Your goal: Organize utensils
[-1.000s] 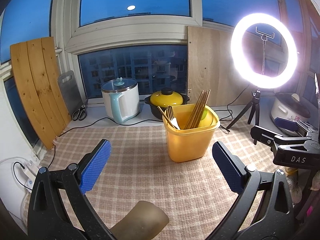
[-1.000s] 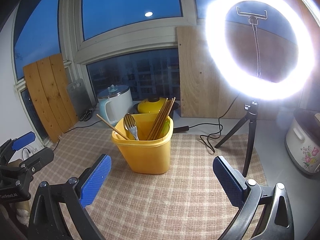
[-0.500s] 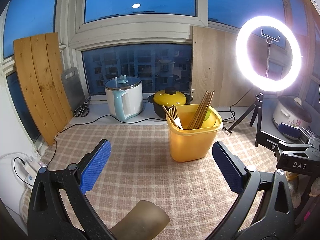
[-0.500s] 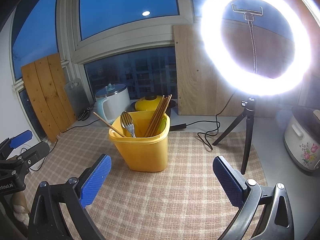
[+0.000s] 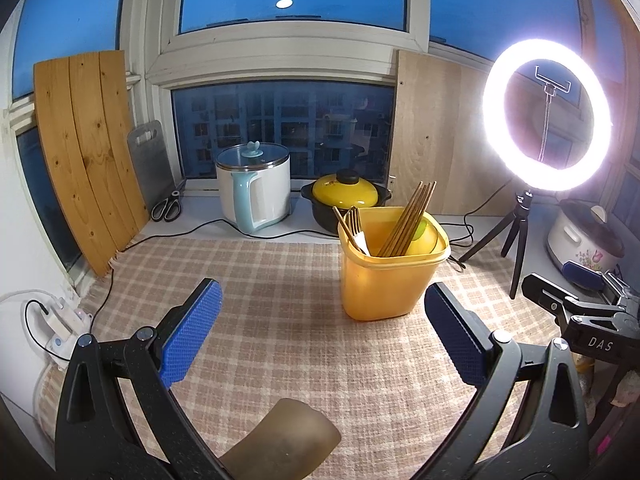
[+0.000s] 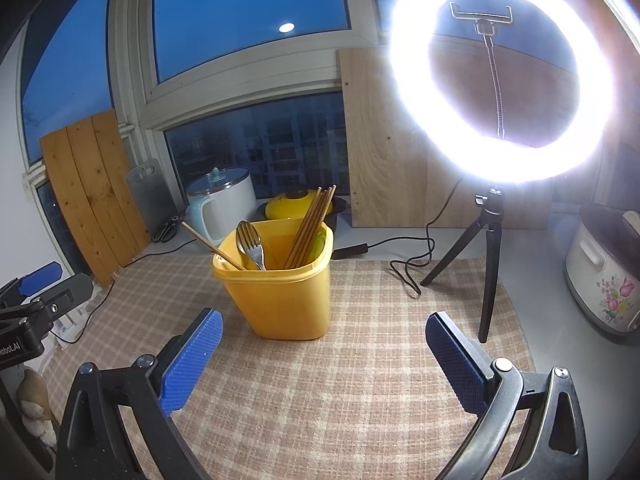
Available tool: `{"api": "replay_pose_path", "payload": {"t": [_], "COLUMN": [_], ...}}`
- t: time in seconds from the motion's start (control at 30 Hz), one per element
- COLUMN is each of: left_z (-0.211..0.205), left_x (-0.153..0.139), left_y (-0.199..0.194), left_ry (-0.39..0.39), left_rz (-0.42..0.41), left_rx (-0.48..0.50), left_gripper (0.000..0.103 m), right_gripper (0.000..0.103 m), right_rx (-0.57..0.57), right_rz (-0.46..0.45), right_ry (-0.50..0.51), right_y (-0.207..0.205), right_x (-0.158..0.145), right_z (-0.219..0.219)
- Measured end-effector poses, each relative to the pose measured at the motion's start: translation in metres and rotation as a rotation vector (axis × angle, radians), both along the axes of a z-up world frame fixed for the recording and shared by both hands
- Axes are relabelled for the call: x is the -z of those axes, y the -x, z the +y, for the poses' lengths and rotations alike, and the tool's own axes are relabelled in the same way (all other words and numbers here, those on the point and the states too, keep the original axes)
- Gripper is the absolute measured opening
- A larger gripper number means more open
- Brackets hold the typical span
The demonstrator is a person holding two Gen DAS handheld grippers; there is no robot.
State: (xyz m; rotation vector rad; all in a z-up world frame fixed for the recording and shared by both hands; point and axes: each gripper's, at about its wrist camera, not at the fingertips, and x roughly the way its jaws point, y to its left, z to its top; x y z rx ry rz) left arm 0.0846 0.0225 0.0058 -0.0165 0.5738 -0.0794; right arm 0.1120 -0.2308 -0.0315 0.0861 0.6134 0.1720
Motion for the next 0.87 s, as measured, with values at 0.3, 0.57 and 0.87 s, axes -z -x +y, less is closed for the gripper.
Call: {"api": "replay_pose_path", "payload": {"t": [0.3, 0.57, 0.87], "left_z": [0.001, 0.006, 0.006], "left_x": [0.000, 0.001, 0.003], "left_y": [-0.001, -0.002, -0.001], "left_ry": [0.001, 0.004, -0.003], "left_rz": [0.001, 0.002, -0.001], "left_rx": [-0.009, -0.024, -0.035], "left_gripper": [0.103, 0.103, 0.103], "right_gripper": [0.103, 0.103, 0.103], "right_rx": [0.015, 0.011, 0.025], "right_rz": [0.009, 0.017, 0.030], "right_ry": [-0.005, -0.002, -0.007], "right_y": [0.000, -0.002, -0.003], "right_x": [0.002, 0.006, 0.011], "right_z": [-0.003, -0.002, -0.006]}}
